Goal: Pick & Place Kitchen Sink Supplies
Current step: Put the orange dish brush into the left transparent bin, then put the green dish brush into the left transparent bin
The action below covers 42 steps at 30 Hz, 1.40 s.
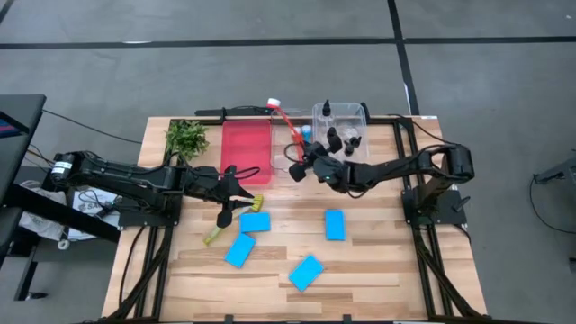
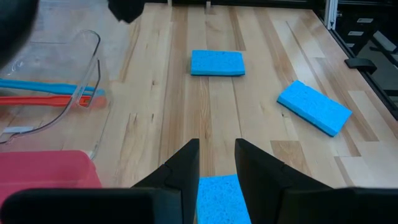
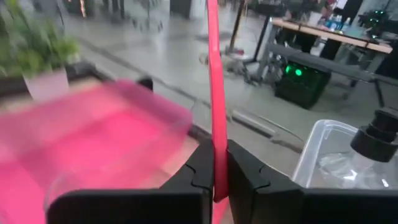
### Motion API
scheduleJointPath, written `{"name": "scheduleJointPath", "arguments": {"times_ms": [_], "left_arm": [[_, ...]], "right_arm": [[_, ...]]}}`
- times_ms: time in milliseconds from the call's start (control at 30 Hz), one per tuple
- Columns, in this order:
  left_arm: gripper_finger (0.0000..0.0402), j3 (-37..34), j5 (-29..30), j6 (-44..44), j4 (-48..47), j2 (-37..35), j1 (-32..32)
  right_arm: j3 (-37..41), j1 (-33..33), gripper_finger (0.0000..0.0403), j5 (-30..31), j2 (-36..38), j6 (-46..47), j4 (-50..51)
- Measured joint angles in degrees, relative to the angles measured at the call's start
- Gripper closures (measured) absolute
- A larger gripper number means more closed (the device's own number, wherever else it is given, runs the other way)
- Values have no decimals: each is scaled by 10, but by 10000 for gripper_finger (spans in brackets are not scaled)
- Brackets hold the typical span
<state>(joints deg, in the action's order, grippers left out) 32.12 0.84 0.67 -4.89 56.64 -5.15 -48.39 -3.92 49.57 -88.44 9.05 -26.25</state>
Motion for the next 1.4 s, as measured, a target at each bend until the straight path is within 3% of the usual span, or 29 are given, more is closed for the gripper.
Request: {"name": "scheduleJointPath", "arguments": {"times_ms": [267,433,600,800,1033,1400], "left_arm": [[298,0,0,0,0,0,0],[298,0,0,0,0,0,0],[298,0,0,0,0,0,0],[298,0,0,0,2,0,0],[298,0,0,0,2,0,0],[298,0,0,0,2,0,0]], "right_arm": [[-135,1,371,0,0,58,332],[-178,0,379,0,1,89,451],[-180,-9,393,-6,1,96,460],[-180,-33,362,-19,1,112,467],[-180,-60,365,-59,1,120,469],[-180,-55,341,-59,1,100,466]]}}
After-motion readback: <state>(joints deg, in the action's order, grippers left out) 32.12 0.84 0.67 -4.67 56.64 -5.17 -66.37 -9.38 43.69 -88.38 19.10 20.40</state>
